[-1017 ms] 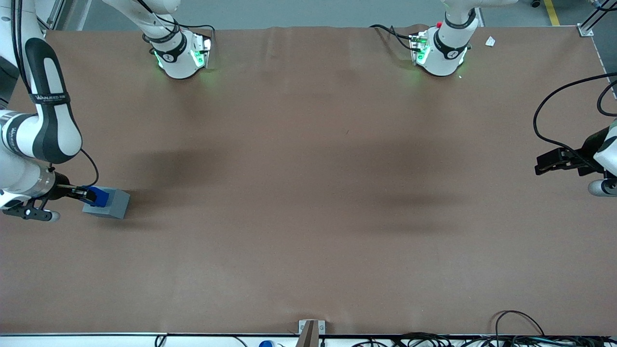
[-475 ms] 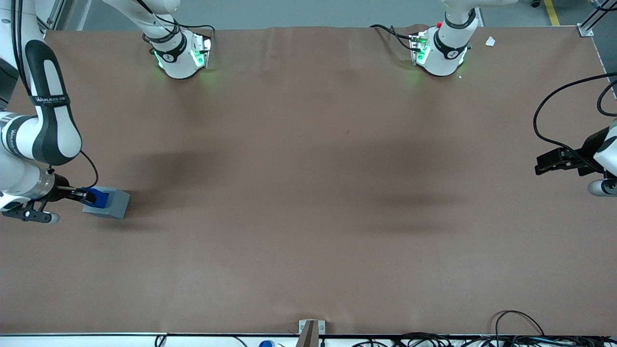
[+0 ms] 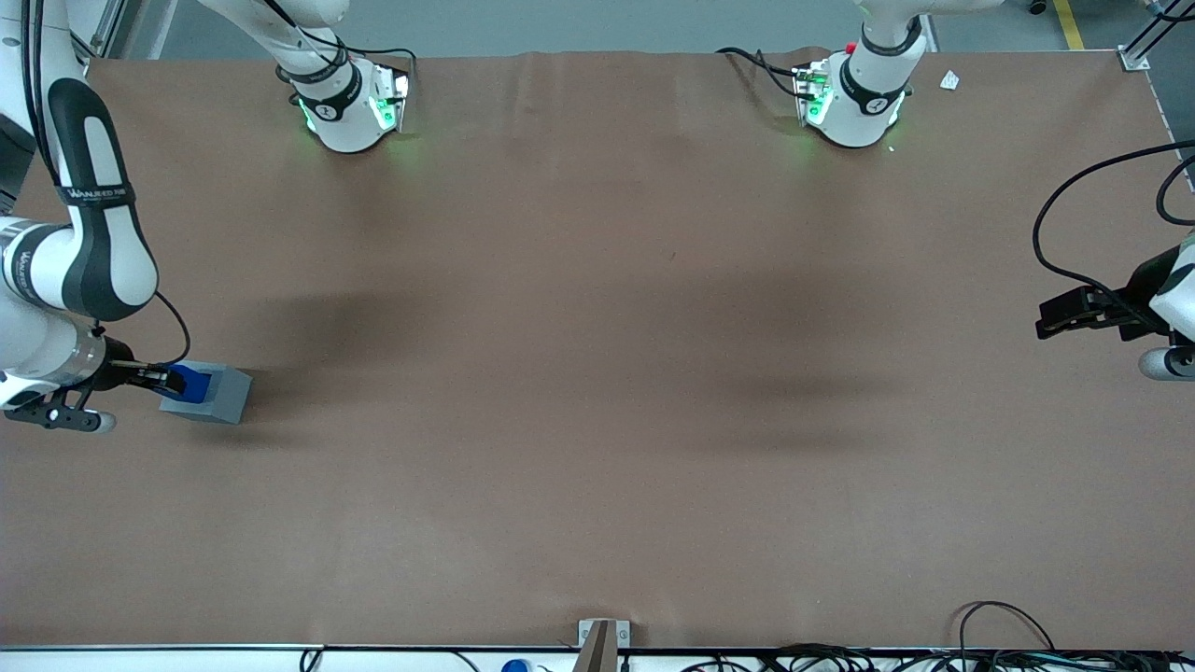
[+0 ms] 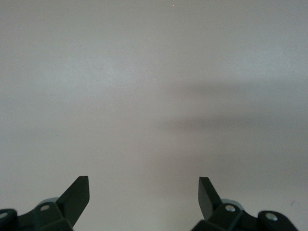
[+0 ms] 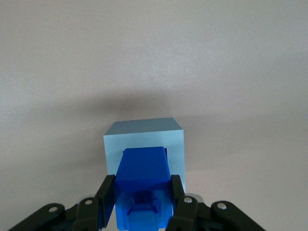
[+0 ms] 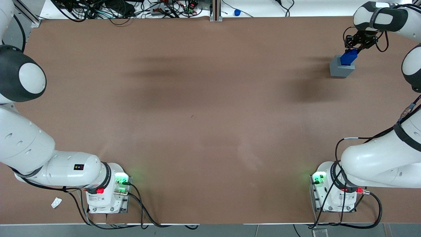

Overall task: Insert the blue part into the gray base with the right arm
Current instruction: 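Press the blue block down into the gray base with the right gripper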

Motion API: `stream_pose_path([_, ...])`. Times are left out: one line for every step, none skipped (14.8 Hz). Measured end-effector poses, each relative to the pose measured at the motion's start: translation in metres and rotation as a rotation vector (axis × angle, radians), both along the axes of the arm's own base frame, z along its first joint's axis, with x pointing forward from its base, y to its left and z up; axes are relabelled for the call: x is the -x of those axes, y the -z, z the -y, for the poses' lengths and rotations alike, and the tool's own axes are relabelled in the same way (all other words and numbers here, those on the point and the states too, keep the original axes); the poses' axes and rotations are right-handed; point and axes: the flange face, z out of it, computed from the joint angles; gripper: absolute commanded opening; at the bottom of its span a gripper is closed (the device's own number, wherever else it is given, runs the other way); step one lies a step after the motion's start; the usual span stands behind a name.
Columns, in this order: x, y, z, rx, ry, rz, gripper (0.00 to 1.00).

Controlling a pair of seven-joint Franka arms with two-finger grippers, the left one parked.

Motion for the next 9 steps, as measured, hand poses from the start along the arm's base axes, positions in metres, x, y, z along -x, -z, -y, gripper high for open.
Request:
stream_pose_path([0.0000, 0.0000, -0.0001, -0.002, 0.001, 0.001, 0.08])
stream_pose_path([0.0000, 0.0000, -0.0001, -0.005, 0.003, 0.001, 0.08])
stream_pose_path([-0.0001, 0.0001, -0.0002, -0.005, 0.003, 0.001, 0.08])
stream_pose_path([-0.0001, 0.0001, -0.0002, -0.006, 0.003, 0.001, 0.08])
stream_pose_path([-0.0001, 0.0001, -0.0002, -0.006, 0.003, 0.001, 0.08])
stream_pose_path([-0.0001, 0.0002, -0.0002, -0.006, 0.003, 0.001, 0.08])
stream_pose_path([-0.0001, 0.0001, -0.0002, -0.006, 0.002, 0.001, 0.08])
stream_pose_path([-0.0001, 0.0001, -0.0002, -0.006, 0.002, 0.001, 0.08])
stream_pose_path([-0.0001, 0.0002, -0.0002, -0.006, 0.001, 0.000, 0.08])
